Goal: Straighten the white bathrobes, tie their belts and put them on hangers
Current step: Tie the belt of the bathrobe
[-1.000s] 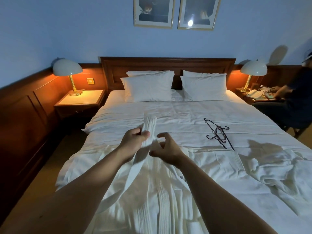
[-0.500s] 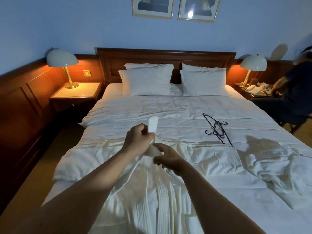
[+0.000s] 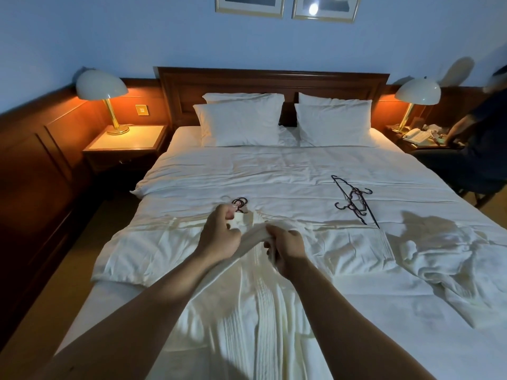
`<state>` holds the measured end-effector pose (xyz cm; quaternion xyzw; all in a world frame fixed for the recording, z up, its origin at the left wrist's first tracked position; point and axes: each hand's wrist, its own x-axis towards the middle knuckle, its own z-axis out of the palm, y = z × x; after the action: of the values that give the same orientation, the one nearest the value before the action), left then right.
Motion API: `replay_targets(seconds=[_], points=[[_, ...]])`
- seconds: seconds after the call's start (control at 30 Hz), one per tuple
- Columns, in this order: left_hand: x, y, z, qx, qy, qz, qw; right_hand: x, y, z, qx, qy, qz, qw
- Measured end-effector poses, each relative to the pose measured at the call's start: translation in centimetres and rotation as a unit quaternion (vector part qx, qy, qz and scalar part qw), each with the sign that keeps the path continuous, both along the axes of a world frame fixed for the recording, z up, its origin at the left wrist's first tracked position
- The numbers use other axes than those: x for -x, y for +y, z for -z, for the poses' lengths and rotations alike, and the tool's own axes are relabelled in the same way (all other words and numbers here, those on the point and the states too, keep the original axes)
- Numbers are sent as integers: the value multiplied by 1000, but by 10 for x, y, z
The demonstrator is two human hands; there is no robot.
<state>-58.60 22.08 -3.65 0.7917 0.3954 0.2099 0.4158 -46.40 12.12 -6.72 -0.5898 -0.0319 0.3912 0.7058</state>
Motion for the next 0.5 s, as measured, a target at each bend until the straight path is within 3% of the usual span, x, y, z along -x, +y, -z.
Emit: replay_targets(seconds=[0.1,0.2,0.3,0.4,0.5], points=[[10,-2,17,144,117,109,977,6,-5,-2,-50,11,-42,998],[15,-8,29,125,68,100,985,8,-10,-2,-60,9,-91,994],[20,-9,28,102,-19,24,994,12,-15,-4,16,-14,-117,993],[21,-13,23,148,-63,52,986,19,-17,-2,114,-95,-157,976],[20,-21,22,165,-69,85,980,28,-13,-1,135,-145,-177,964]])
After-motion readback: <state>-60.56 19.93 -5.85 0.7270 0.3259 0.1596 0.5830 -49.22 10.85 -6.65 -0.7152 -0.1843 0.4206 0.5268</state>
